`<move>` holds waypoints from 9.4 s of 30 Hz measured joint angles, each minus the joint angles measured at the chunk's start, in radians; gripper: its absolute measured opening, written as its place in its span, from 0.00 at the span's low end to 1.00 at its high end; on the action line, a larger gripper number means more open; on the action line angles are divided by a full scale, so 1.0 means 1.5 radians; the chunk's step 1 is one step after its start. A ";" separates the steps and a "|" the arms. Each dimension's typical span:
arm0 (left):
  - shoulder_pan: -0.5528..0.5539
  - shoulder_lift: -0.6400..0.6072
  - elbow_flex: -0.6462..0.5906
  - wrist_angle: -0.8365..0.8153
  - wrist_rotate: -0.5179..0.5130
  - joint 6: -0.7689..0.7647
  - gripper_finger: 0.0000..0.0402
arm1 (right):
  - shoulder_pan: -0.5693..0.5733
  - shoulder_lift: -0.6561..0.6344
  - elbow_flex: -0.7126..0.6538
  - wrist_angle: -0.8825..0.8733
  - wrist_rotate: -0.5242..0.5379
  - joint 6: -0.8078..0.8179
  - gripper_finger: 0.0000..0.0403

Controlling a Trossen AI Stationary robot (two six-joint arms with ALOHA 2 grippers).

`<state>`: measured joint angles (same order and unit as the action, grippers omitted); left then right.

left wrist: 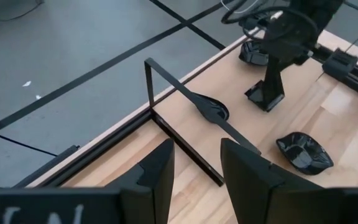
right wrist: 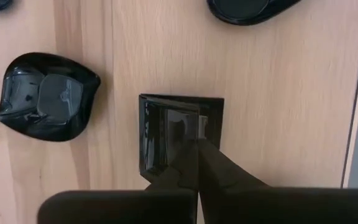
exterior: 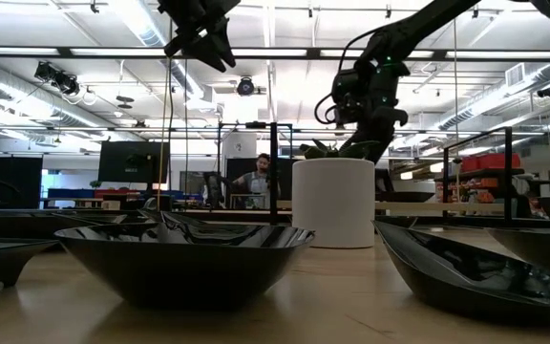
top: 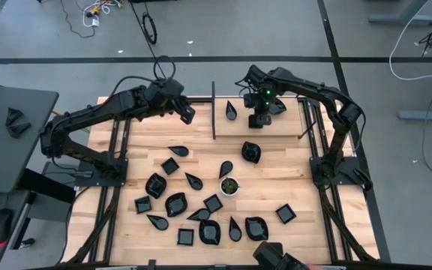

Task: Pick & Place Mini shaped plates
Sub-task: Stack the square plate on top of the square plate on the shelf, then stack the leaf shaped plate on top of the leaf shaped plate on the shelf, then stack the square plate on top of the square plate on the shelf

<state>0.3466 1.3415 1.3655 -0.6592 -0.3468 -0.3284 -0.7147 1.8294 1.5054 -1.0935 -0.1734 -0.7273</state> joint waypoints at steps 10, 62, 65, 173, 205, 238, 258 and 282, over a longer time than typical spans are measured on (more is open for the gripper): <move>-0.001 0.000 0.000 0.003 0.000 -0.016 0.34 | 0.000 0.000 -0.030 0.028 0.001 0.003 0.06; -0.001 0.000 0.000 0.003 0.000 -0.018 0.34 | 0.088 -0.117 -0.280 0.278 0.040 0.269 0.03; -0.001 0.000 0.000 0.003 0.000 -0.018 0.34 | 0.091 -0.129 -0.280 0.251 0.009 0.293 0.03; -0.001 0.000 0.000 0.085 0.002 0.053 0.34 | 0.129 -0.394 -0.314 0.166 0.210 -0.081 0.00; -0.001 0.000 0.000 0.083 0.000 0.054 0.34 | -0.059 -0.253 -0.314 0.196 0.224 -0.388 0.13; -0.001 0.000 0.000 0.065 0.000 0.034 0.34 | 0.178 -0.286 -0.314 0.316 -0.031 0.575 0.17; -0.090 0.000 0.000 -0.079 0.138 -0.006 0.34 | 0.737 -0.295 -0.315 0.122 0.016 1.341 0.19; -0.399 0.000 0.000 -0.083 -0.009 -0.060 0.34 | 0.888 -0.062 -0.315 0.157 0.012 1.531 0.29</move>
<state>-0.2519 1.3418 1.3659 -0.7834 -0.3609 -0.4178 0.6174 1.7357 1.0336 -0.8582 -0.1549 1.5687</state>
